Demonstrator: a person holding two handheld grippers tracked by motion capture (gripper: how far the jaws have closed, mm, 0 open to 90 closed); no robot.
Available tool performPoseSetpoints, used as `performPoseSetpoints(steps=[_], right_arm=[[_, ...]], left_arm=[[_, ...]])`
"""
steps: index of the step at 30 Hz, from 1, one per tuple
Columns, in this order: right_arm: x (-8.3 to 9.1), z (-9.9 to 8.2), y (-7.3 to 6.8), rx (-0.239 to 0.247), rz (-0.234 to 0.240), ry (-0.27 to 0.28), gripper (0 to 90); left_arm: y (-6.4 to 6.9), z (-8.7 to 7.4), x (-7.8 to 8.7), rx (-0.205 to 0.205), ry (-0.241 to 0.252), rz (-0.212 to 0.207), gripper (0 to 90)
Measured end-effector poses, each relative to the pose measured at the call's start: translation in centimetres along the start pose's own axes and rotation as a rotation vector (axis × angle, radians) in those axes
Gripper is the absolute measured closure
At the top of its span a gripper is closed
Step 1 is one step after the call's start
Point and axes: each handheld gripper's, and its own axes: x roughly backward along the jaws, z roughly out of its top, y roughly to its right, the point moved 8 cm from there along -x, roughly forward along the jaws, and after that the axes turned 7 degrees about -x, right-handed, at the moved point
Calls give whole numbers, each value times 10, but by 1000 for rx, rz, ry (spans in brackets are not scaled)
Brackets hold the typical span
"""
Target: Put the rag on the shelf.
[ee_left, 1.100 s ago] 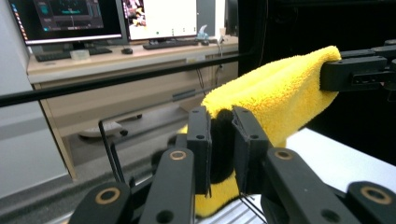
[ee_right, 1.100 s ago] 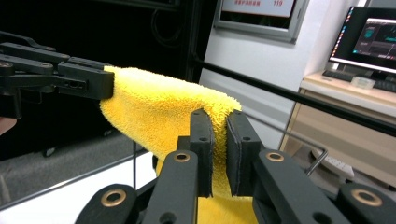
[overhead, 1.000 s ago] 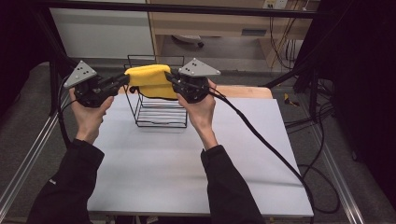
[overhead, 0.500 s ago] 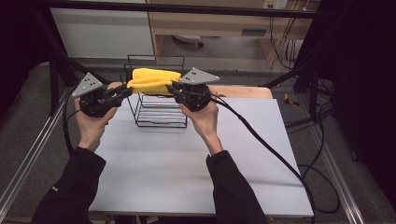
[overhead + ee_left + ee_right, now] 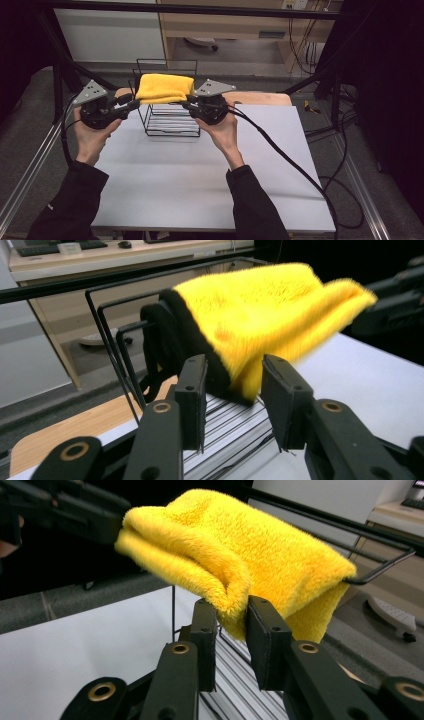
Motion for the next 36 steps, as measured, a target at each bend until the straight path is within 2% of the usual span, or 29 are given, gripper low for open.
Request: performPoseSetpoints(steps=[3, 5, 9, 11, 13, 15, 17, 19, 24, 29, 33, 36], right_arm=[[0, -5, -2, 7, 10, -25, 707], [1, -7, -3, -1, 21, -30, 682], [4, -6, -9, -21, 48, -15, 631], [6, -3, -12, -34, 65, 6, 635], [5, -2, -12, -50, 70, 19, 698], [2, -5, -11, -68, 71, 0, 787], [-7, -13, -7, -82, 52, -31, 862], [-14, -19, -5, -88, 41, -47, 896], [-34, -31, 6, -99, -19, -74, 900], [-32, -31, 5, -97, -8, -62, 864], [-17, -31, 3, -112, 22, -45, 796], [-4, -34, 2, -126, 38, -46, 729]], left_arm=[[-2, 4, 4, 13, 13, 3, 643], [-1, 3, 2, 18, -3, -1, 691], [3, -2, -10, 25, -29, -9, 790], [5, -5, -18, 19, -49, -7, 850], [7, -8, -28, 12, -74, 0, 891], [8, -11, -36, 9, -93, 4, 897], [9, -14, -44, 9, -110, 15, 898], [8, -18, -51, 9, -125, 28, 898], [3, -30, -68, 25, -156, 42, 898], [6, -31, -64, 31, -139, 20, 897], [10, -33, -51, 34, -132, -8, 864], [13, -39, -42, 38, -152, -27, 805]])
